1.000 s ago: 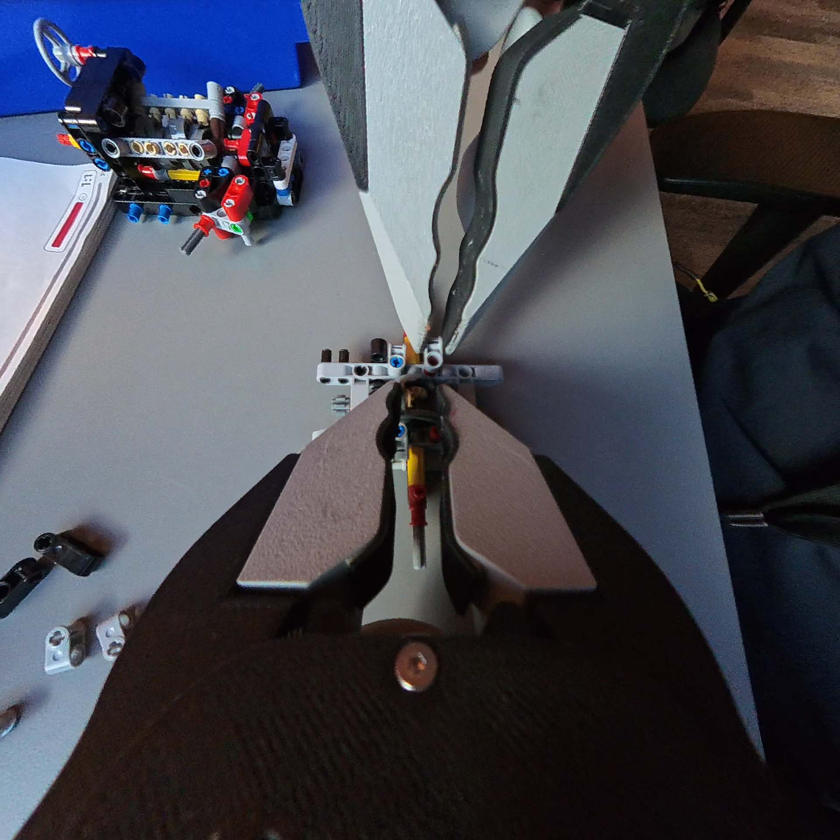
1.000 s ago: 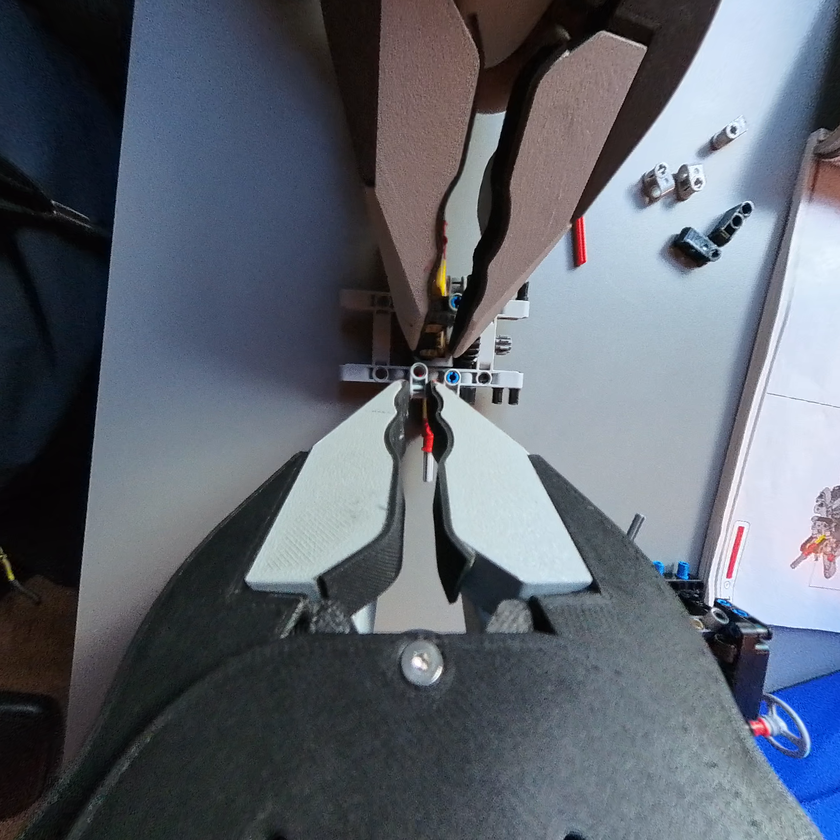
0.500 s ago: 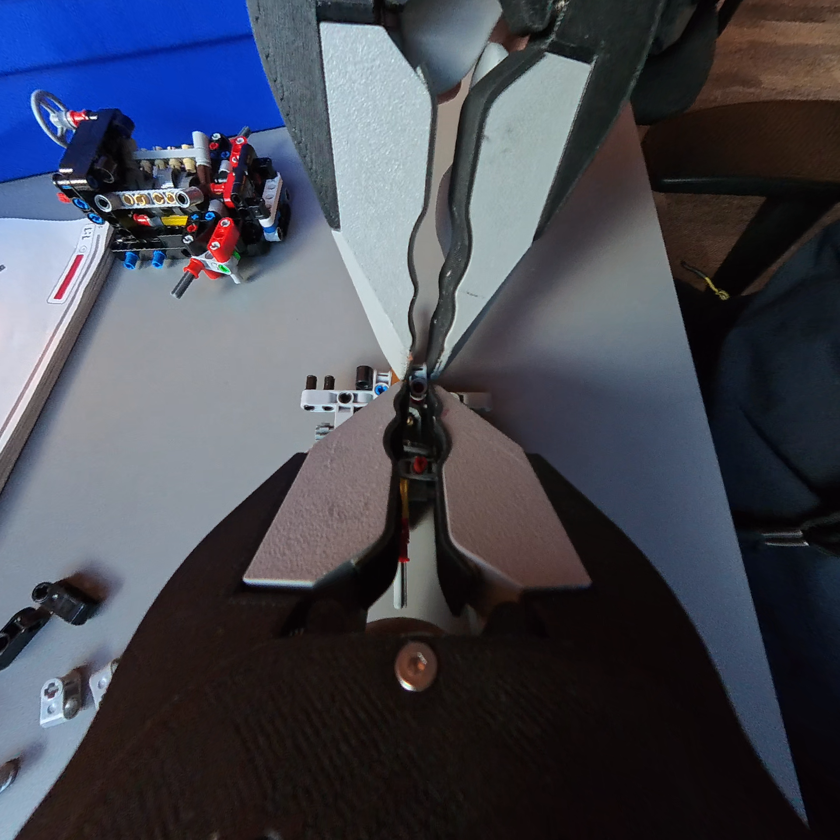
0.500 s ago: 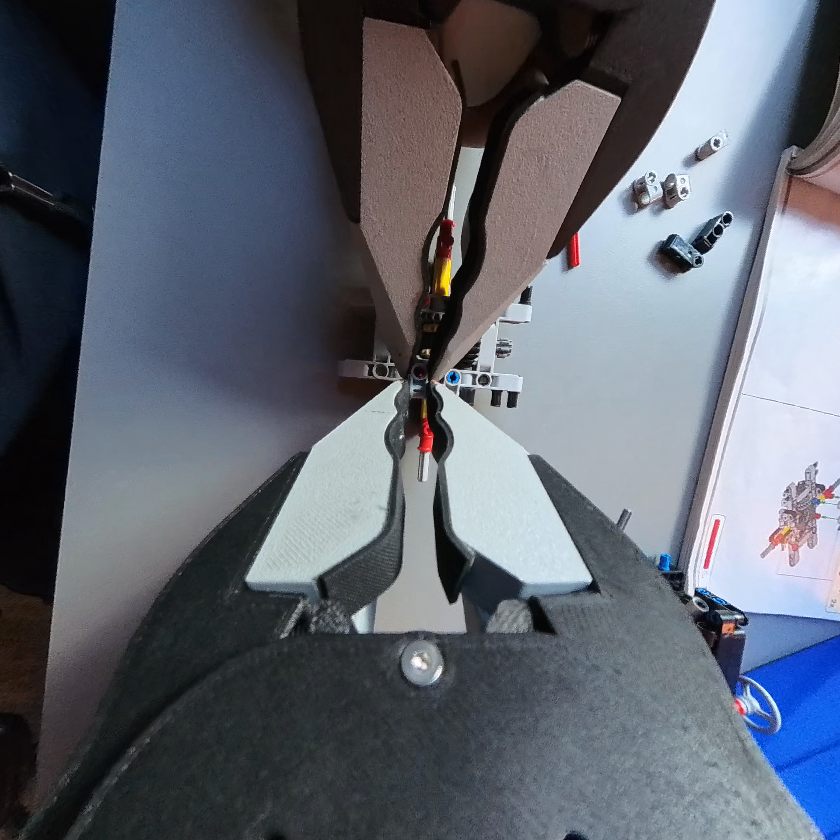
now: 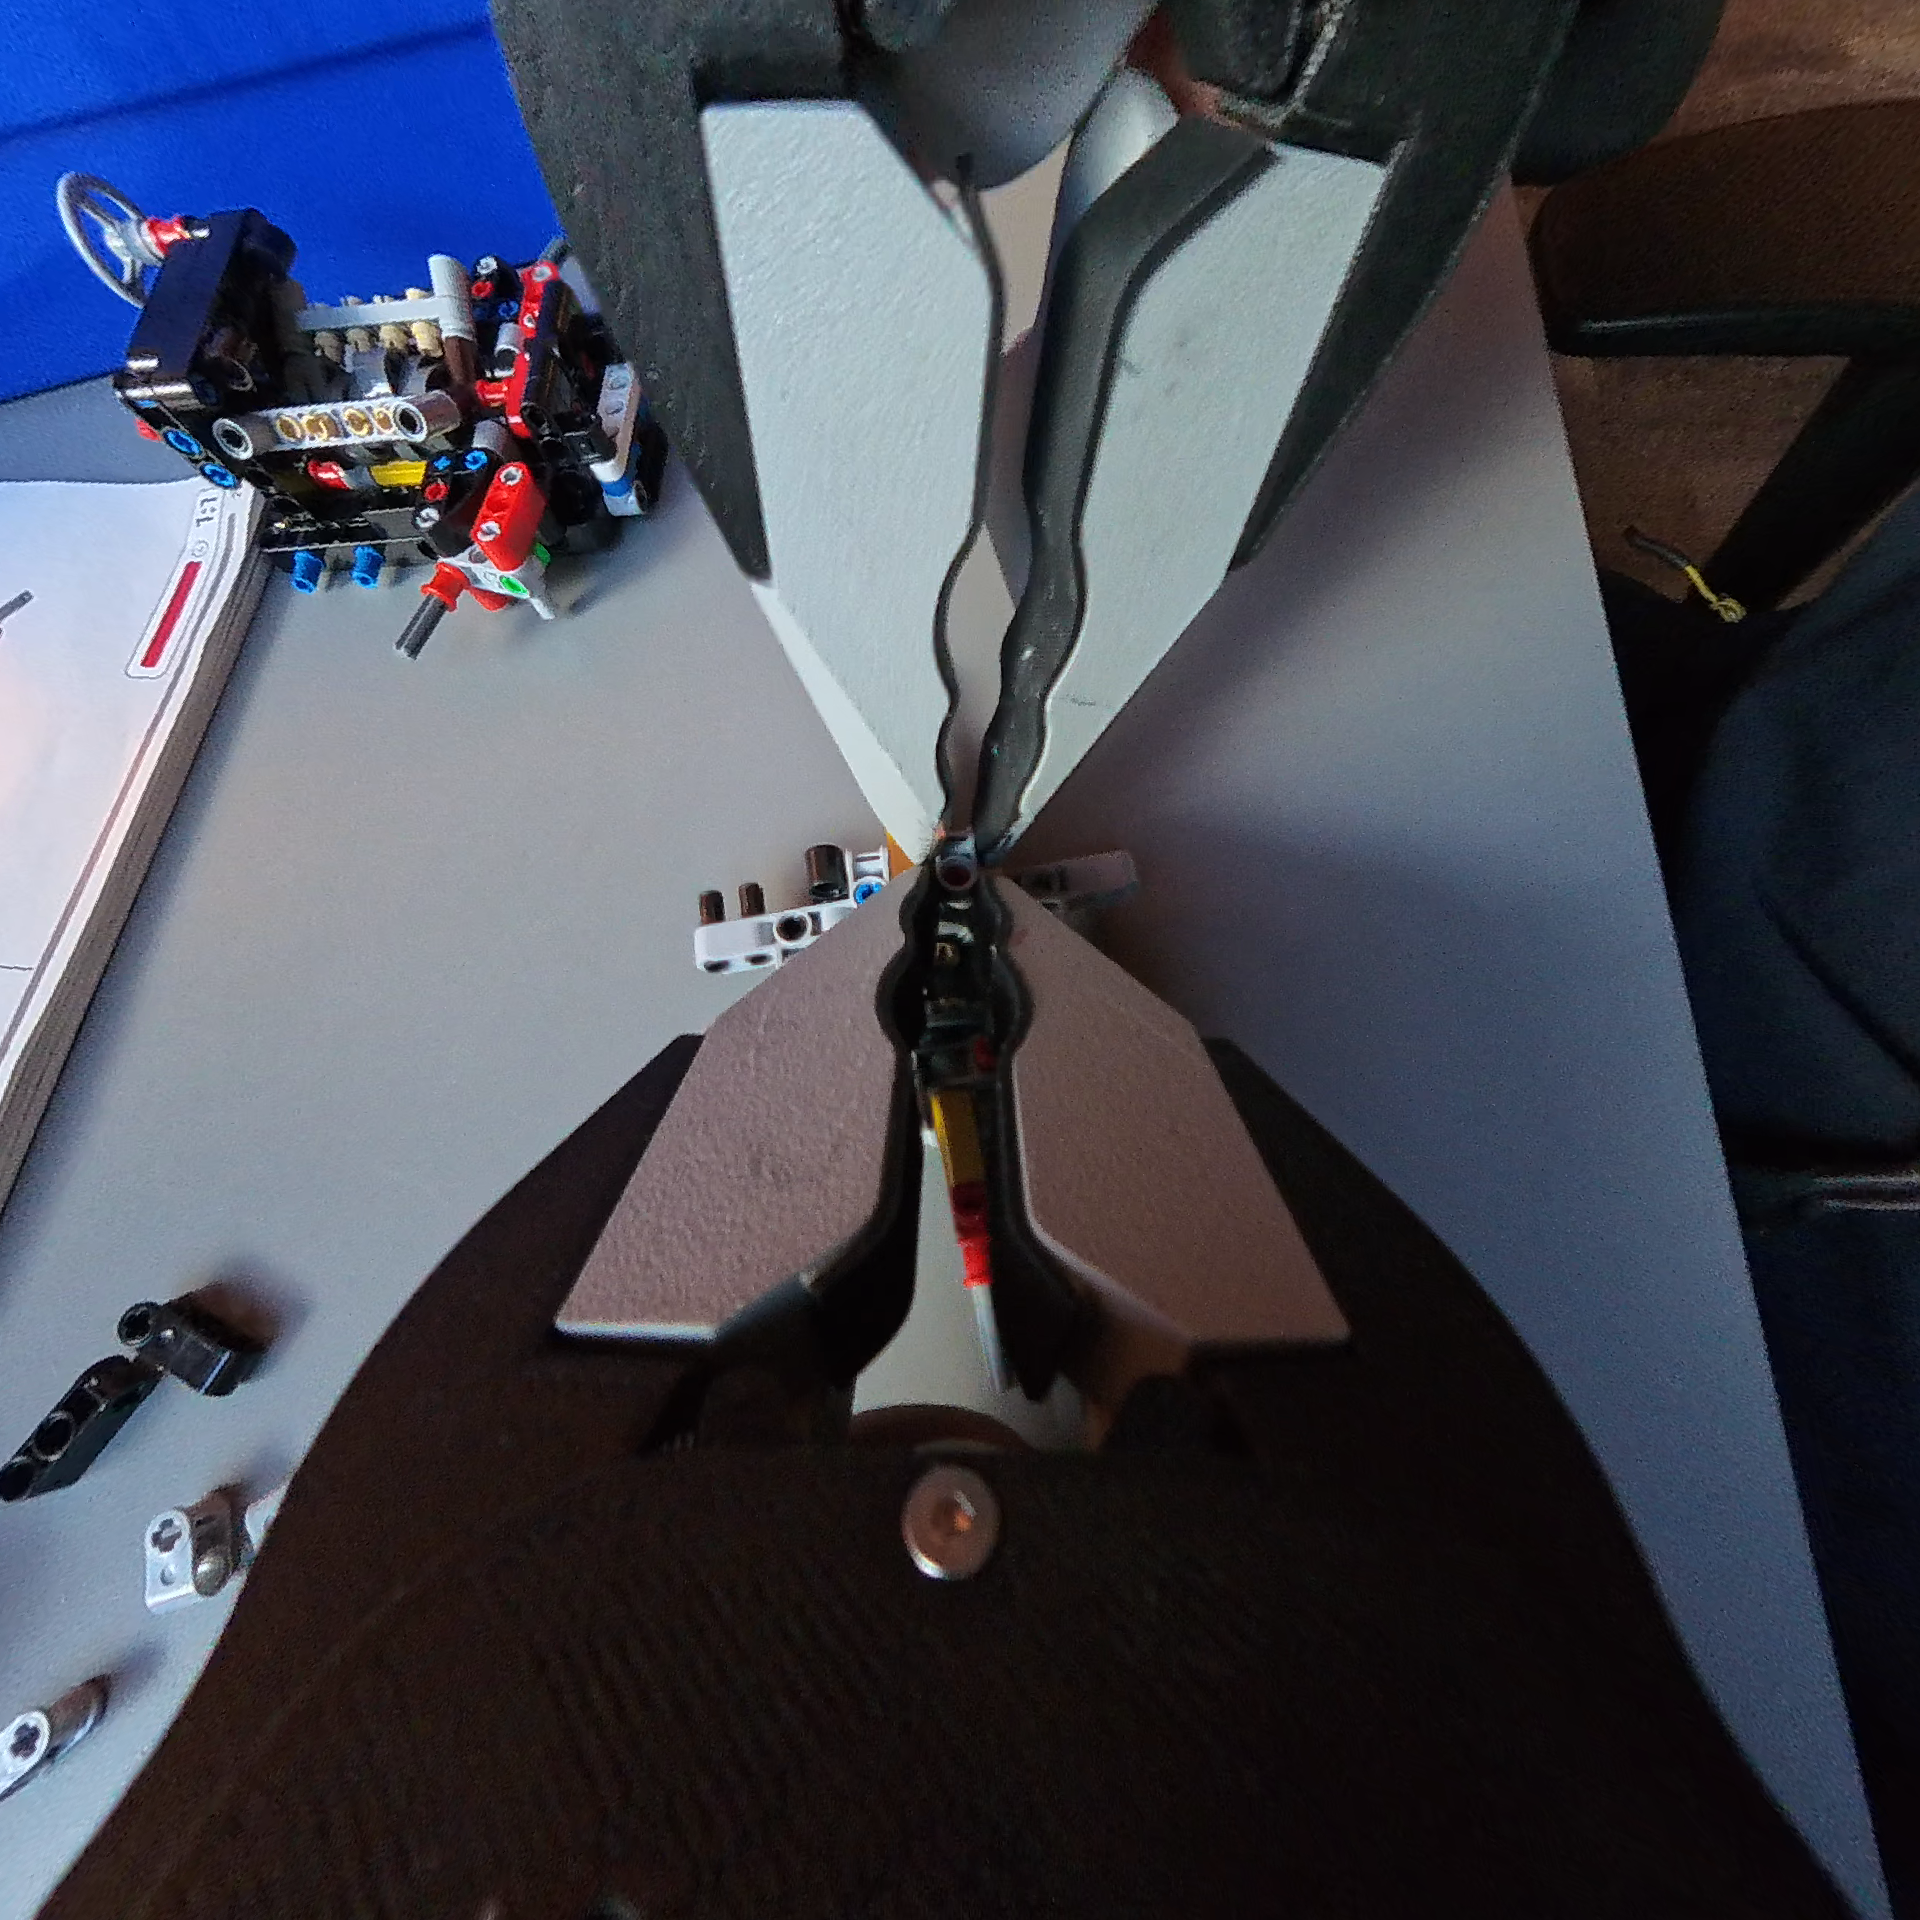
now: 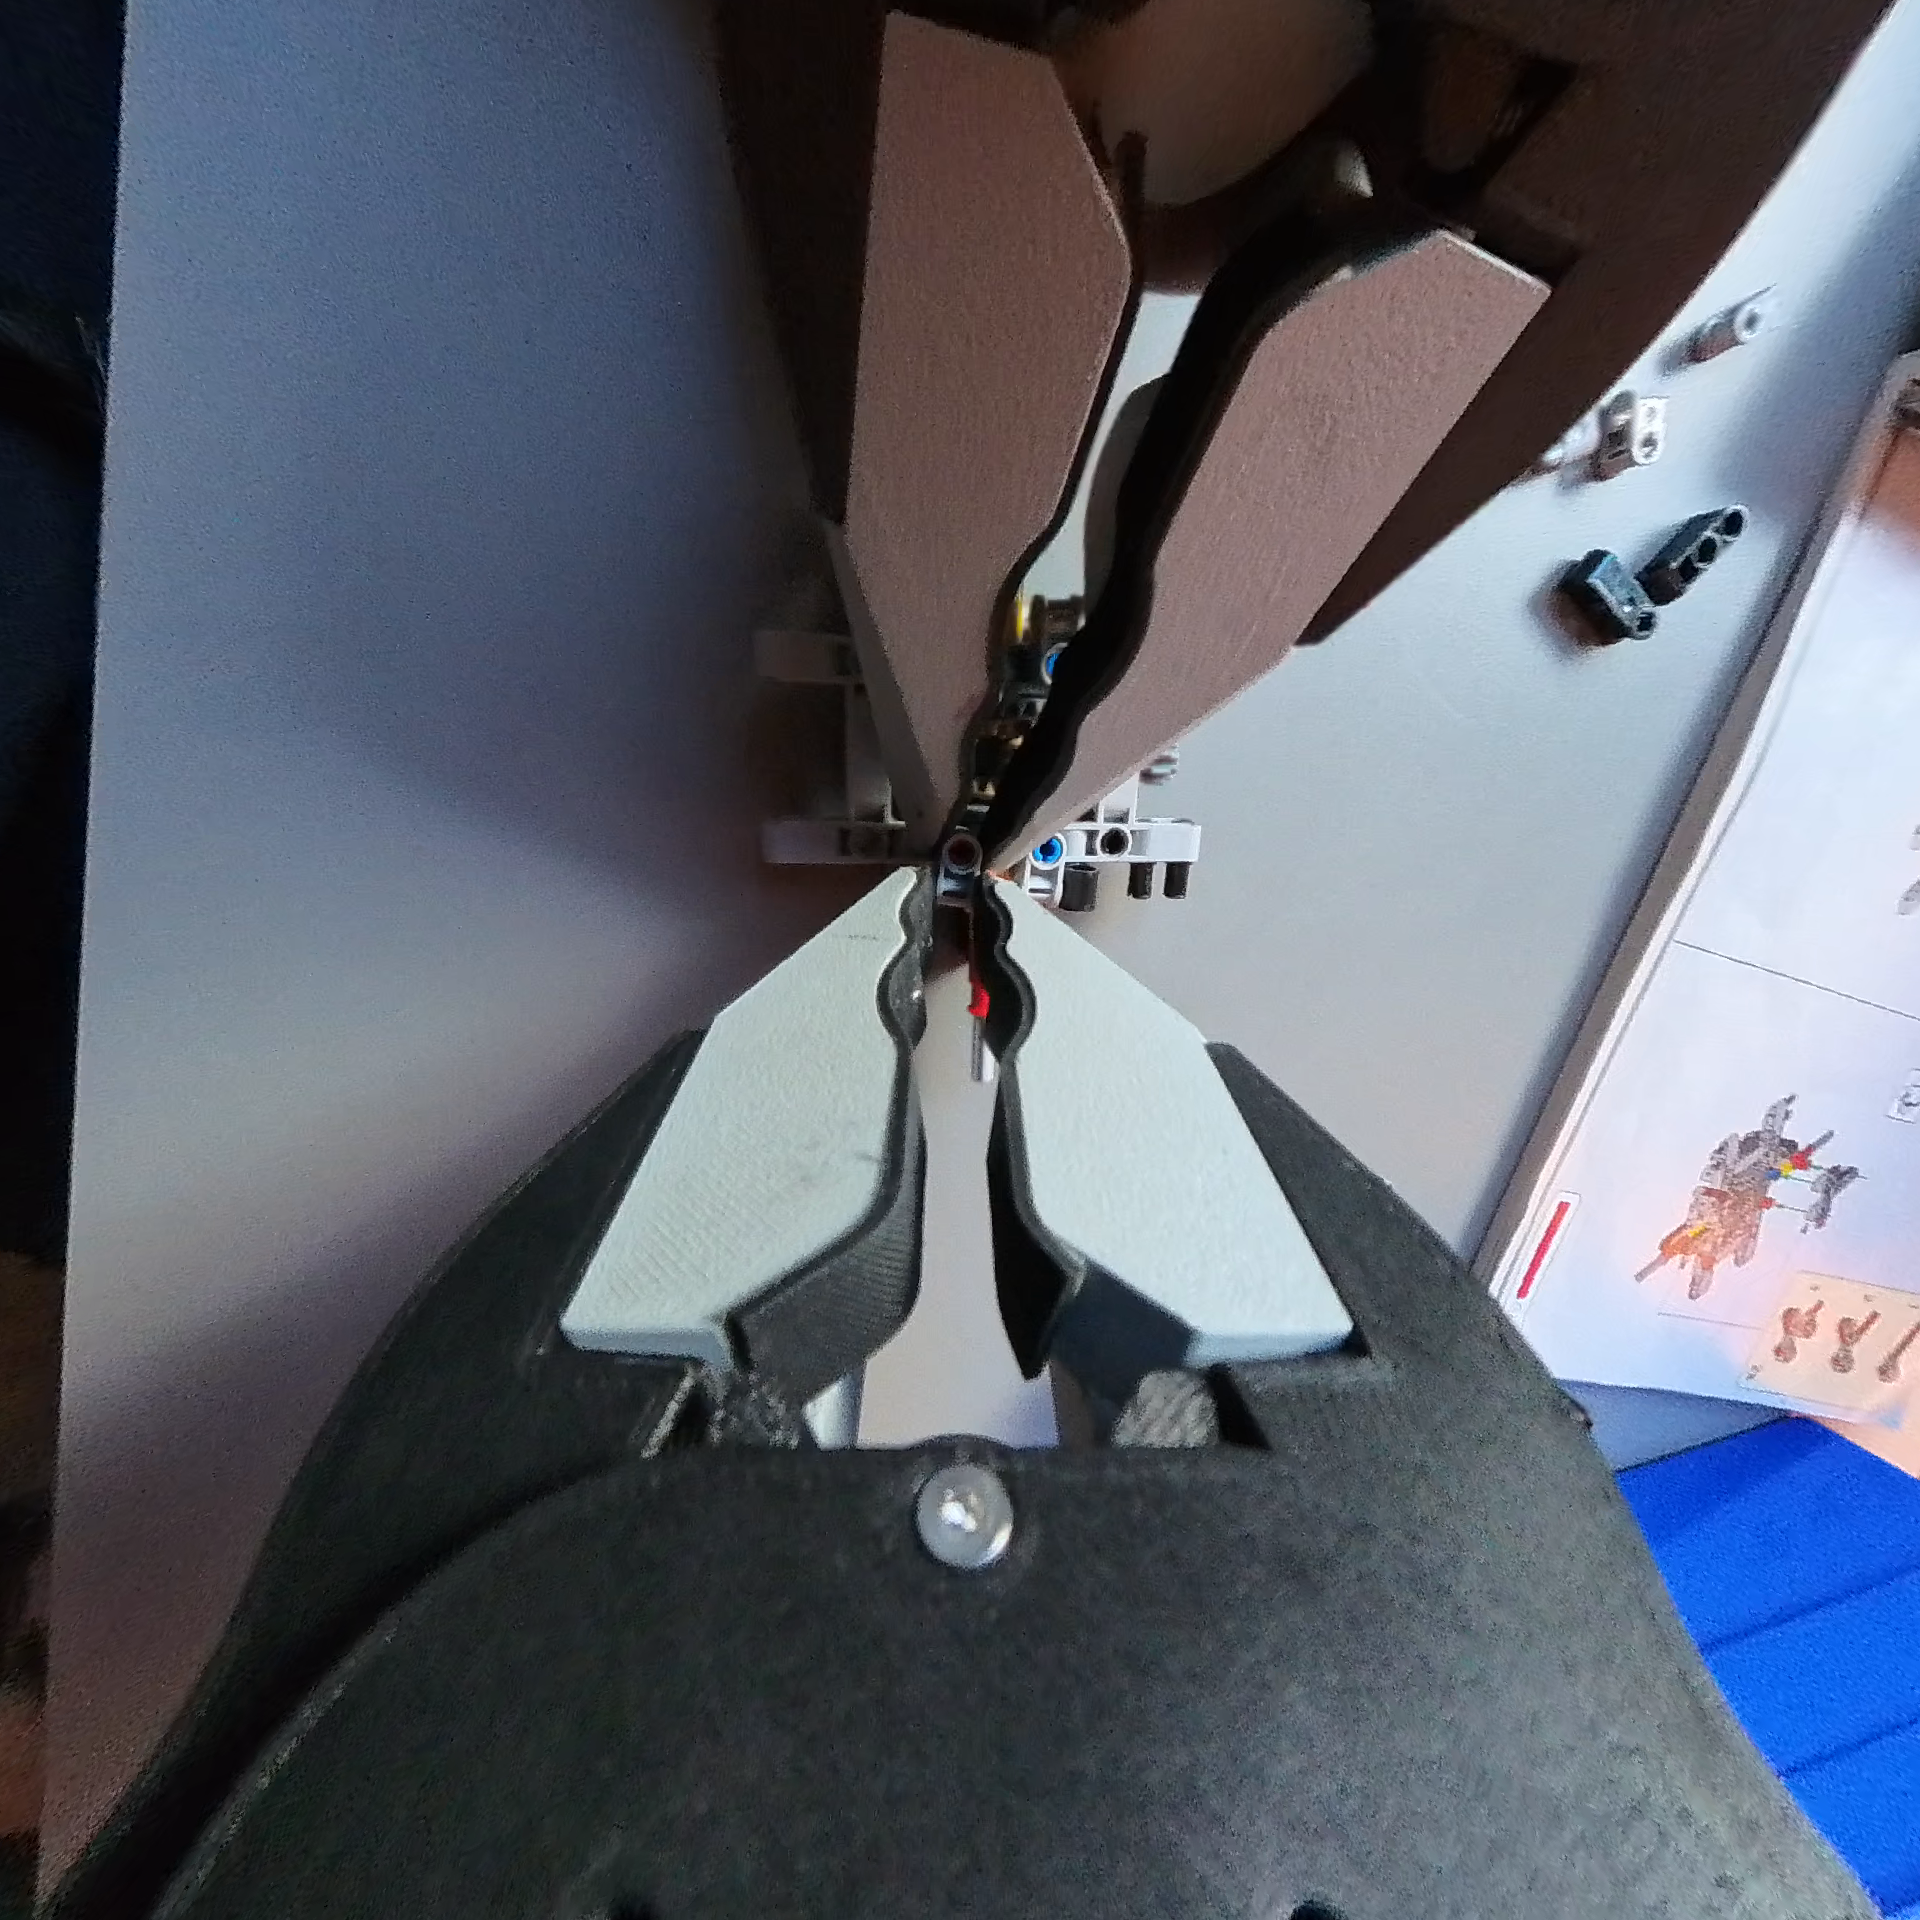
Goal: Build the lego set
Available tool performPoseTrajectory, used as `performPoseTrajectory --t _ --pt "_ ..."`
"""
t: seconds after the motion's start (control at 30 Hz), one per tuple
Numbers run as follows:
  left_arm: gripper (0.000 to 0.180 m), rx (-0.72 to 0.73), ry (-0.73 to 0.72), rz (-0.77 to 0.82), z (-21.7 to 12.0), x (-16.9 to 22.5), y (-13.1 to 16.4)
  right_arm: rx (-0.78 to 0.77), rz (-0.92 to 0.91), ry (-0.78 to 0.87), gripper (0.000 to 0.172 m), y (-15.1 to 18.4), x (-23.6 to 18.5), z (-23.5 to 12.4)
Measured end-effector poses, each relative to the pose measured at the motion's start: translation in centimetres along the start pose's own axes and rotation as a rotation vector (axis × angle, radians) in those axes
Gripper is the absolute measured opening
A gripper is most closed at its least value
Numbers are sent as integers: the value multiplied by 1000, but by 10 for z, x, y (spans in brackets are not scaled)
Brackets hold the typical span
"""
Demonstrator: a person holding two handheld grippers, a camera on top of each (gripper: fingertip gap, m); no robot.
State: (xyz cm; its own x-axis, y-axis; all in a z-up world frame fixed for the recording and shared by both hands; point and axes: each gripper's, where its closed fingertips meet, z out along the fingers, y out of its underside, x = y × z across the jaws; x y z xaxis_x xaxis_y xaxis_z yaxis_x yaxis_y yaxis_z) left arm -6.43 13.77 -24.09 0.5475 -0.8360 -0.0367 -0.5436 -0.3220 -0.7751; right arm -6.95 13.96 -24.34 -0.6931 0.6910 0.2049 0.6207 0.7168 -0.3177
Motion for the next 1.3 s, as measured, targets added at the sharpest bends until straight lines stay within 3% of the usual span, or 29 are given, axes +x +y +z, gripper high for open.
performPoseTrajectory --t 0.23,0.37,0.53,0.63,0.77,0.83,1.03,1.3 --pt "5 13 -9 -36 0 -1 0 -55 42 -91 4 0 0 1" --pt "5 15 -46 -7 -2 -5 0 31 151 -87 5 -2 4 1" --pt "5 45 25 -72 -5 -1 0 114 178 3 9 -7 7 -6" --pt "23 65 67 -79 -12 2 -3 136 193 41 3 -8 9 -12" --pt "24 156 52 -143 -36 -11 -13 226 234 20 3 -14 7 -21" --pt "29 124 56 -161 -37 -14 -6 228 250 20 9 -13 8 -18" --pt "34 0 50 -151 -20 -11 13 174 170 28 4 -11 8 -1" --pt "26 21 58 -105 -16 -11 10 170 70 -53 4 -14 0 0"
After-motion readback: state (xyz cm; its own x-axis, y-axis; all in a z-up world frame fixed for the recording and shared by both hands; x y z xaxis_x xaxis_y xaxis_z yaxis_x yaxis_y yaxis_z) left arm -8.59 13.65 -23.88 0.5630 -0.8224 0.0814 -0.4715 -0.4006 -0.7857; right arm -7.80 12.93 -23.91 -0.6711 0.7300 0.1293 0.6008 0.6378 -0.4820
